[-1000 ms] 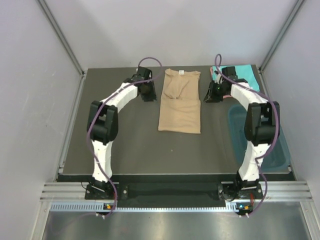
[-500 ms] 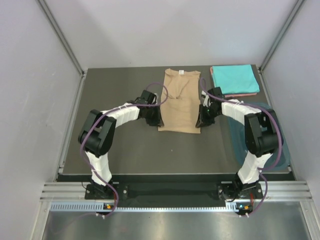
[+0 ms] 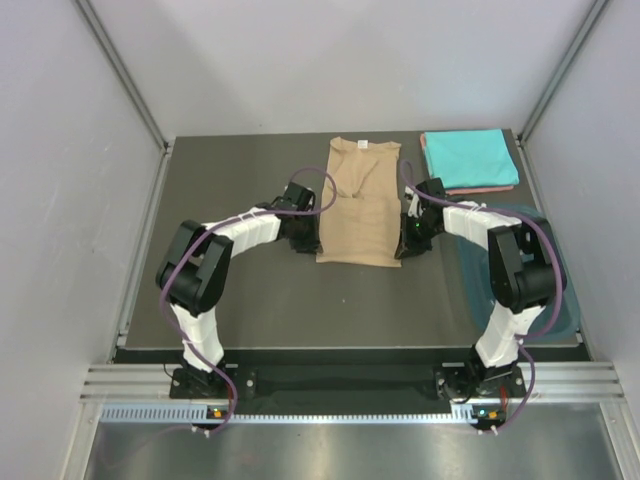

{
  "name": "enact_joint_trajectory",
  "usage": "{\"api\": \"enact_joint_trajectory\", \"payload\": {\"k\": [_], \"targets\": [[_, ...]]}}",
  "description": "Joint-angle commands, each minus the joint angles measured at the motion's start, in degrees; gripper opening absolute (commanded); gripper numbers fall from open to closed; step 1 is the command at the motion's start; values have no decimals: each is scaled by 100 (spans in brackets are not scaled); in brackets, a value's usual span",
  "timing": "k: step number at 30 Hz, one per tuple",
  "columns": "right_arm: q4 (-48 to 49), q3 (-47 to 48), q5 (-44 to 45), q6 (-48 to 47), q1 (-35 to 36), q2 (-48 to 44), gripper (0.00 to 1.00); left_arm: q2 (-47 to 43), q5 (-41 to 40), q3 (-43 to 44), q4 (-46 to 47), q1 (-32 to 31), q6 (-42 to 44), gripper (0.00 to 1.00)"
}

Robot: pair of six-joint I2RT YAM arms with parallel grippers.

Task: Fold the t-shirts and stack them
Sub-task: Fold the tshirt

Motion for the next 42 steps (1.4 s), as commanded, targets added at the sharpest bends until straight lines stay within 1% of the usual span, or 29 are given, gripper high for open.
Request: {"api": "enact_joint_trajectory", "payload": {"k": [1,4,5,10,14,19,22,25,26,29,30,32,33,34,37,38,40,42], "targets": [[17,56,280,-139,0,-154,13,-284,-502,285,-470,56,183,27],[-62,197,201,-78,88,-278,13,-416,68,513,-418,-5,34,27],[-62,214,105,-43,114,-287,13,-408,400,549,-366,-23,-80,27],[-71,223,77,45,211,-313,13,-250,816,453,118,-321,-344,27],[-53,145,112,28,220,-348,12,5,773,303,276,-471,-406,27],[-53,65,235,-51,203,-270,12,120,202,-39,215,-506,-380,26],[-45,21,262,-51,159,-208,12,164,53,-84,127,-506,-336,26],[-80,39,306,-69,159,-260,12,129,52,-31,66,-506,-309,26],[-106,48,314,-60,150,-304,12,94,165,47,5,-498,-309,26],[-264,100,332,-51,159,-559,18,-90,560,249,-119,-497,-309,27],[-334,100,367,-16,159,-638,23,-152,666,303,-223,-471,-309,27],[-413,109,402,28,159,-823,27,-266,807,469,-356,-358,-178,30],[-440,83,368,63,150,-858,32,-276,825,531,-609,-296,-108,31],[-431,4,350,89,124,-884,35,-267,765,566,-733,-234,-3,32],[-318,-224,271,186,97,-894,40,-293,544,453,-919,82,104,35],[-256,-294,149,221,54,-885,41,-372,544,278,-867,231,104,37],[-63,-513,-19,335,-60,-902,43,-451,571,102,-674,337,104,42],[25,-585,-46,440,-96,-911,43,-408,623,-4,-611,451,113,44]]}}
